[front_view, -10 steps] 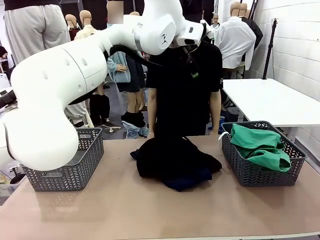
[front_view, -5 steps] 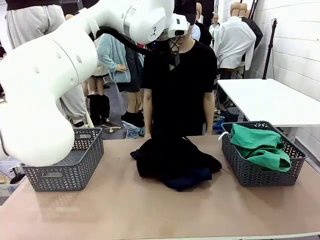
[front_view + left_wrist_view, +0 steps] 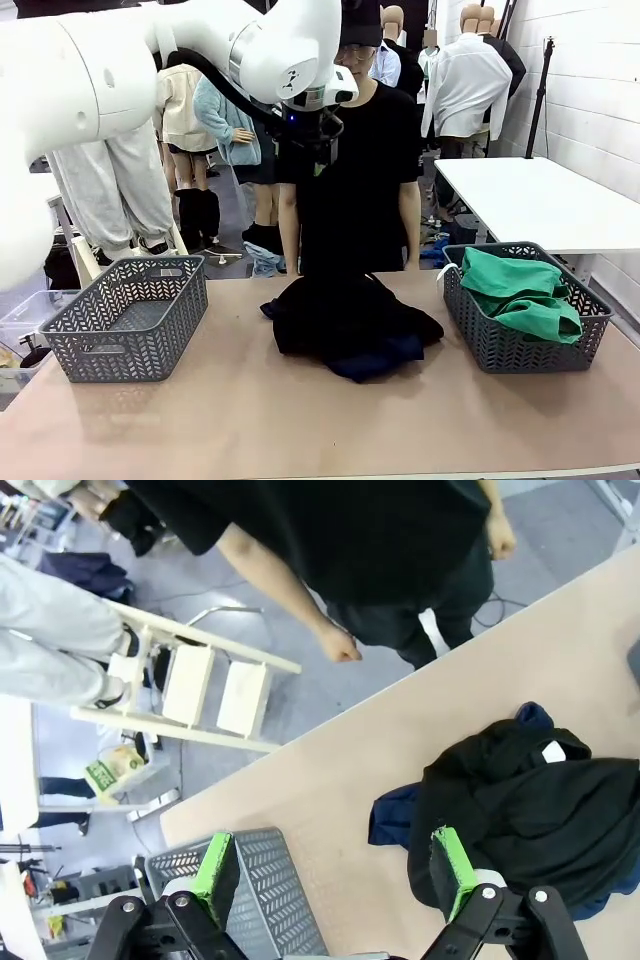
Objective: Sort the tops and bottoms.
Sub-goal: Lift clothes from the center of the table with your right hand.
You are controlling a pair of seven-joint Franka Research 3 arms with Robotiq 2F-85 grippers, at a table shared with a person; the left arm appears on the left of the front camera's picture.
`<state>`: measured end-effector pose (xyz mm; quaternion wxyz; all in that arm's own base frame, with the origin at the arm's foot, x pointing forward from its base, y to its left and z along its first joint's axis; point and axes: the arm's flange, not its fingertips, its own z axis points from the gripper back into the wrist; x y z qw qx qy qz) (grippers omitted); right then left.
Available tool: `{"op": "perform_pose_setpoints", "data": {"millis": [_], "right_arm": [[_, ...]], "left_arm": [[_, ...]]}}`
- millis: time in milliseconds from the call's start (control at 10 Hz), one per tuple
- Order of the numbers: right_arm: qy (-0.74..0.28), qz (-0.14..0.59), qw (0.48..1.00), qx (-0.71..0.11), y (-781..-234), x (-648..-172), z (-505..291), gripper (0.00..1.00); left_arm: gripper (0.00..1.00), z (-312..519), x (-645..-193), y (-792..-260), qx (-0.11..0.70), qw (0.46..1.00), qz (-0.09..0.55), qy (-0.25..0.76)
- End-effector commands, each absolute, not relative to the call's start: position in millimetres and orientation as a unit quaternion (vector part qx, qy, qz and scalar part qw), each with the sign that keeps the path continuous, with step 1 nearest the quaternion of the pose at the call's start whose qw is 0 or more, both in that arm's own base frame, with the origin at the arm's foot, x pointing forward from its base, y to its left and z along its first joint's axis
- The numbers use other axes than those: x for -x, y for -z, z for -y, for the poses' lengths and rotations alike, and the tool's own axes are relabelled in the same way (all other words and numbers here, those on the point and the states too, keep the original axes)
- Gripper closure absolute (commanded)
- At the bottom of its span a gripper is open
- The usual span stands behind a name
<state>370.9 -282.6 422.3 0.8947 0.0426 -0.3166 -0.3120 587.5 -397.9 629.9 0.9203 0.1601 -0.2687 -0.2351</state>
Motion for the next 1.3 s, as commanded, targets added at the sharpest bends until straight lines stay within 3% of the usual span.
{"op": "perform_pose_setpoints", "data": {"millis": [0,200,300,500,800,1000,1200], "right_arm": [[0.305,0.319,0.897,-0.036,-422.0,-368.4,280.2,0.0],[0.305,0.319,0.897,-0.036,-422.0,-368.4,280.2,0.0],[0.305,0.319,0.897,-0.036,-422.0,-368.4,280.2,0.0],[0.305,0.319,0.897,-0.036,-422.0,-368.4,280.2,0.0],[0.305,0.319,0.897,-0.036,-422.0,-368.4,280.2,0.0],[0.305,0.319,0.897,-0.036,-422.0,-368.4,280.2,0.0],[0.305,0.319,0.897,-0.036,-422.0,-368.4,280.2,0.0]], "left_arm": [[0.0,401.1,-599.6,-647.0,-0.172,0.919,0.272,0.228],[0.0,396.3,-588.8,-634.4,-0.161,0.92,0.271,0.231],[0.0,338.1,-587.1,-642.6,-0.148,0.939,0.267,0.162],[0.0,201.4,-537.7,-643.0,-0.088,0.956,0.278,0.014],[0.0,66.1,-477.6,-613.4,-0.02,0.944,0.28,-0.175],[0.0,30.3,-470.5,-557.5,0.017,0.947,0.246,-0.208],[0.0,27.7,-478.8,-533.5,0.04,0.954,0.251,-0.16]]}}
